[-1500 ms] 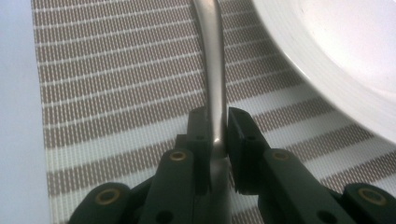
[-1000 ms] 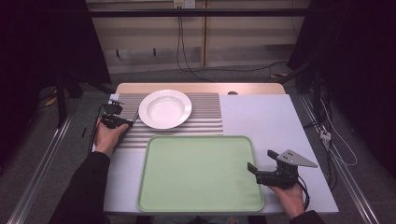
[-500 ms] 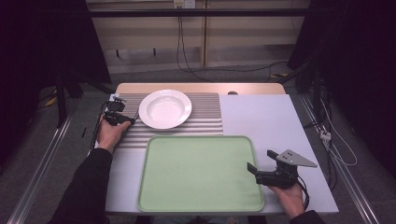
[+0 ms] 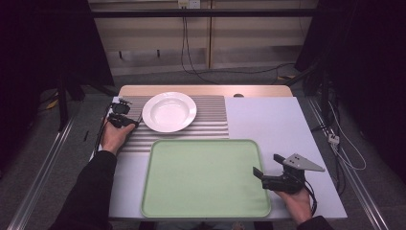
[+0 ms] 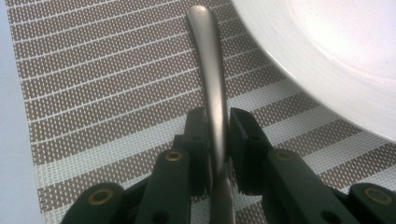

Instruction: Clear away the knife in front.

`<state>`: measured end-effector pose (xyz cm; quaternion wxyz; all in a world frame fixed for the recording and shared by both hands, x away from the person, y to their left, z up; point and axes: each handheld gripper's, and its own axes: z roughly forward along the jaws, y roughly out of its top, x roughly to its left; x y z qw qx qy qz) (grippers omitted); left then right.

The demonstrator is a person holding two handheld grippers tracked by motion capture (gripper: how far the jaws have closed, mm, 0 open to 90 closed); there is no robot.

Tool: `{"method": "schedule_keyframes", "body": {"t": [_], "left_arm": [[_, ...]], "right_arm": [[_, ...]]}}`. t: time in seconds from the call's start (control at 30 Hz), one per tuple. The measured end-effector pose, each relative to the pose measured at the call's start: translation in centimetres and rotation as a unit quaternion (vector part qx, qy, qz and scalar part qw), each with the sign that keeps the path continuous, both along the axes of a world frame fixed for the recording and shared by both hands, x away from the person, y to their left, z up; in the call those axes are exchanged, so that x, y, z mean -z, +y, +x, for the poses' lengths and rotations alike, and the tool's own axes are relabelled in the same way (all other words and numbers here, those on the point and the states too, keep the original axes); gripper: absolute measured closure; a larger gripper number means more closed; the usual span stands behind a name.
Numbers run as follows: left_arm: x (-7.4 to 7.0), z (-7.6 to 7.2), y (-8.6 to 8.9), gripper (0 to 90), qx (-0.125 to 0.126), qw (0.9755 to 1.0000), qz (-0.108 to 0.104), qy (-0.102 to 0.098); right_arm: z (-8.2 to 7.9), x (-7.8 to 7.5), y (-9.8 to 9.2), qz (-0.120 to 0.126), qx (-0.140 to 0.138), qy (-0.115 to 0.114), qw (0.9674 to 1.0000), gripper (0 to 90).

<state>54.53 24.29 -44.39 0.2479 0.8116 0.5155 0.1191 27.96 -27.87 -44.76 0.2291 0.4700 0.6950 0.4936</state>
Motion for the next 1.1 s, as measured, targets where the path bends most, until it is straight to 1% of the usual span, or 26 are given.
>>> {"method": "schedule_keyframes", "body": {"t": [0.1,0.2,0.27,0.33,0.4,0.5,0.57,0.63,0.8,0.97,1.1], "left_arm": [[-0.1,0.2,0.0,77.4,0.001,1.0,0.002,0.006],[0.0,0.2,0.0,78.7,-0.005,1.0,-0.004,0.007],[-0.1,0.2,-0.1,79.4,-0.005,1.0,0.0,0.007],[-0.1,0.2,0.0,79.6,-0.008,0.9999,-0.005,0.007],[-0.1,0.2,0.1,79.7,-0.009,0.9999,-0.009,0.011],[-0.1,0.3,0.1,79.8,-0.009,0.9998,-0.008,0.013],[-0.2,0.4,0.2,79.8,-0.008,0.9997,-0.013,0.017],[-0.2,0.3,0.4,79.8,-0.007,0.9997,-0.013,0.019],[-0.4,-0.1,0.5,79.8,0.001,0.9997,-0.003,0.025],[-0.4,-0.5,0.8,79.8,-0.002,0.9997,-0.007,0.023],[-0.6,-0.8,1.3,79.8,0.0,0.9997,-0.01,0.024]], "right_arm": [[0.0,0.0,0.1,-0.001,-0.001,0.0,1.0,3.8],[0.1,0.0,0.1,-0.003,-0.002,0.001,1.0,3.8],[0.1,0.0,0.1,-0.003,-0.002,0.001,1.0,3.8],[0.1,0.0,0.0,-0.002,-0.002,0.001,1.0,3.8],[0.0,0.0,0.0,0.0,-0.001,0.0,1.0,3.8],[0.1,0.0,0.0,0.001,-0.001,0.0,1.0,3.8],[0.1,0.0,0.0,0.0,0.0,0.0,1.0,3.8],[0.1,0.0,0.0,0.001,0.001,0.001,1.0,3.8],[0.0,0.0,-0.1,0.002,0.003,0.002,1.0,3.8],[0.0,0.0,-0.1,0.0,0.004,0.001,1.0,3.8],[0.0,0.0,-0.1,0.001,0.004,0.002,1.0,3.8]]}}
